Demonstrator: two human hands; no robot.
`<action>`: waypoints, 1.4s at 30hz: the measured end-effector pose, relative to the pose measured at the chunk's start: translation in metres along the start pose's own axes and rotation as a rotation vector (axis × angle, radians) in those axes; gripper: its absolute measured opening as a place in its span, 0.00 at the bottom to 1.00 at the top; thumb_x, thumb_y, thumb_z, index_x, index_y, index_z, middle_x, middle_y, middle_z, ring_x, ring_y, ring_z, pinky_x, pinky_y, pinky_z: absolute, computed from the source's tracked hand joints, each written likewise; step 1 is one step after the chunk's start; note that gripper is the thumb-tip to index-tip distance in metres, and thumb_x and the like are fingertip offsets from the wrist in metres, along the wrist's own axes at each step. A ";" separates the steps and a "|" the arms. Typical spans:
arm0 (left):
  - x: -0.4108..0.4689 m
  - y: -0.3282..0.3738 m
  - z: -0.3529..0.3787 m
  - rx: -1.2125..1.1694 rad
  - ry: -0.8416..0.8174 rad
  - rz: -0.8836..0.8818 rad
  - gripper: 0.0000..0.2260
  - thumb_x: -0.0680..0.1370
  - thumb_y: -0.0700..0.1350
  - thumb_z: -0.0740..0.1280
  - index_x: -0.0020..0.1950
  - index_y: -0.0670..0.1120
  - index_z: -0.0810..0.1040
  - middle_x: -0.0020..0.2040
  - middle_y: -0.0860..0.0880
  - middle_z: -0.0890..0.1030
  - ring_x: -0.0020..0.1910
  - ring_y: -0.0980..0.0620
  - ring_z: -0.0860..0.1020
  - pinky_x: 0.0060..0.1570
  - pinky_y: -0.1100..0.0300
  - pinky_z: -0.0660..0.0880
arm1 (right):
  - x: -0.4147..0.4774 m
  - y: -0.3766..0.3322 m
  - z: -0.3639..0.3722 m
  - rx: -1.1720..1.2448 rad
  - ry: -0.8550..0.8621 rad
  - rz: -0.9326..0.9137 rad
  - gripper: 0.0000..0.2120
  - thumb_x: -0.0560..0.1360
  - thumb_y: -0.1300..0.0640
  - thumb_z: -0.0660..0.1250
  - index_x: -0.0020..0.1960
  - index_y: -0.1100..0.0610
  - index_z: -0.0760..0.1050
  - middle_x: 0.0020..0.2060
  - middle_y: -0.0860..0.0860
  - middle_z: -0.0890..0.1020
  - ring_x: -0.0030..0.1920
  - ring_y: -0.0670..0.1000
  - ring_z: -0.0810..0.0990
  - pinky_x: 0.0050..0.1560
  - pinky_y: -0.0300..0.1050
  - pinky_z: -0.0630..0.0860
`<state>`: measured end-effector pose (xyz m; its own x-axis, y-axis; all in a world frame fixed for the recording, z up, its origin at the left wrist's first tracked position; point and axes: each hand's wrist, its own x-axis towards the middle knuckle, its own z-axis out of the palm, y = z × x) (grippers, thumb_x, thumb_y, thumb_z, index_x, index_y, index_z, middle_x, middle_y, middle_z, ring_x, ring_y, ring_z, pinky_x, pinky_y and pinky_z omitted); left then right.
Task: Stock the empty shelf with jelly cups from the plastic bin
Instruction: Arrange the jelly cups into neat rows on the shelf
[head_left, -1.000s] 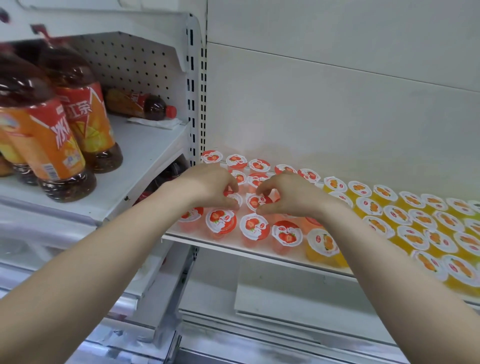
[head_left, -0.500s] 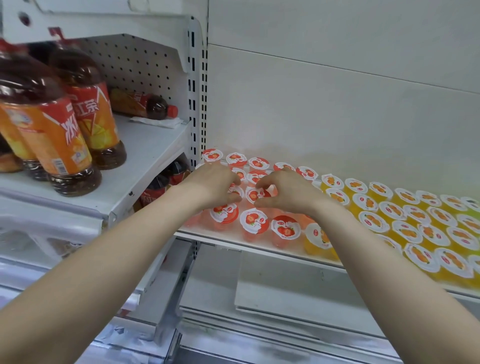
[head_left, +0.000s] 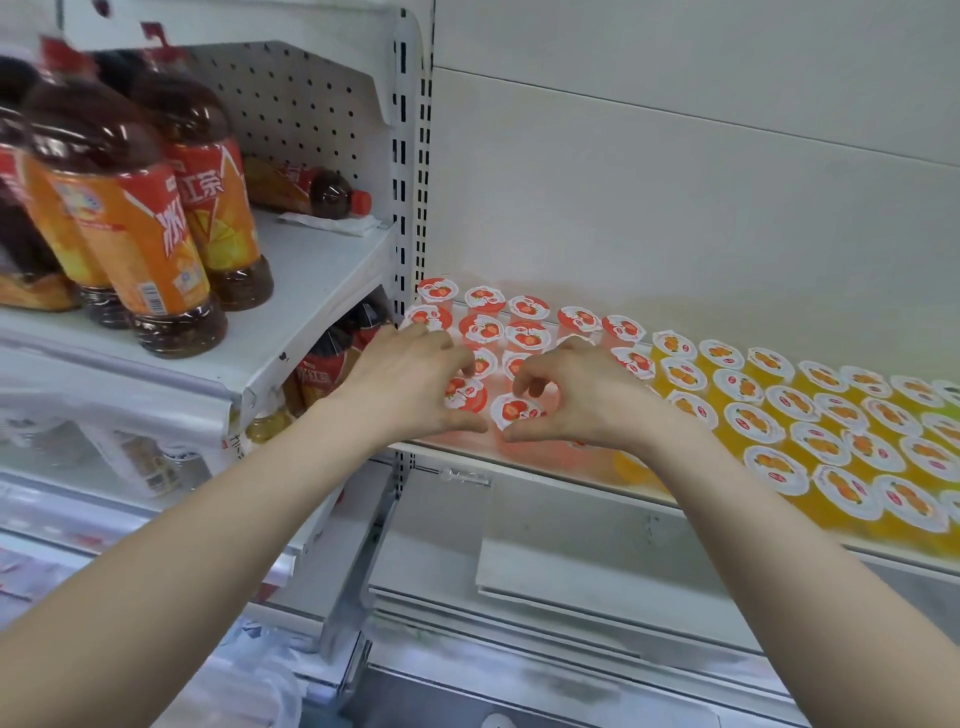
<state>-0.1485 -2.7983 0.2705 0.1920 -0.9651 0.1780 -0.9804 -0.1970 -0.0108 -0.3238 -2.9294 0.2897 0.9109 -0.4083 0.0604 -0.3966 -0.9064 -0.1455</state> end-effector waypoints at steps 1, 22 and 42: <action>0.000 0.001 0.001 -0.002 0.008 -0.006 0.28 0.68 0.73 0.63 0.60 0.57 0.75 0.59 0.56 0.77 0.61 0.50 0.72 0.55 0.51 0.68 | 0.000 -0.001 0.000 -0.005 0.006 0.002 0.24 0.63 0.29 0.69 0.51 0.44 0.78 0.44 0.41 0.79 0.52 0.47 0.71 0.50 0.48 0.74; -0.014 -0.005 0.002 -0.115 0.018 -0.061 0.27 0.66 0.74 0.64 0.56 0.59 0.78 0.56 0.56 0.77 0.59 0.51 0.71 0.54 0.51 0.71 | 0.051 -0.018 -0.002 -0.083 0.046 -0.073 0.15 0.75 0.45 0.68 0.60 0.45 0.79 0.60 0.44 0.80 0.64 0.53 0.70 0.61 0.50 0.68; -0.013 -0.009 -0.004 -0.126 -0.016 -0.065 0.26 0.65 0.73 0.66 0.56 0.59 0.79 0.53 0.58 0.79 0.58 0.53 0.71 0.54 0.52 0.69 | 0.074 -0.015 0.004 -0.072 -0.050 -0.162 0.13 0.69 0.50 0.73 0.52 0.46 0.78 0.49 0.43 0.80 0.54 0.51 0.74 0.50 0.50 0.73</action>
<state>-0.1420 -2.7831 0.2726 0.2554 -0.9538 0.1581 -0.9634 -0.2373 0.1246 -0.2505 -2.9458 0.2922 0.9674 -0.2516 0.0281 -0.2494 -0.9661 -0.0665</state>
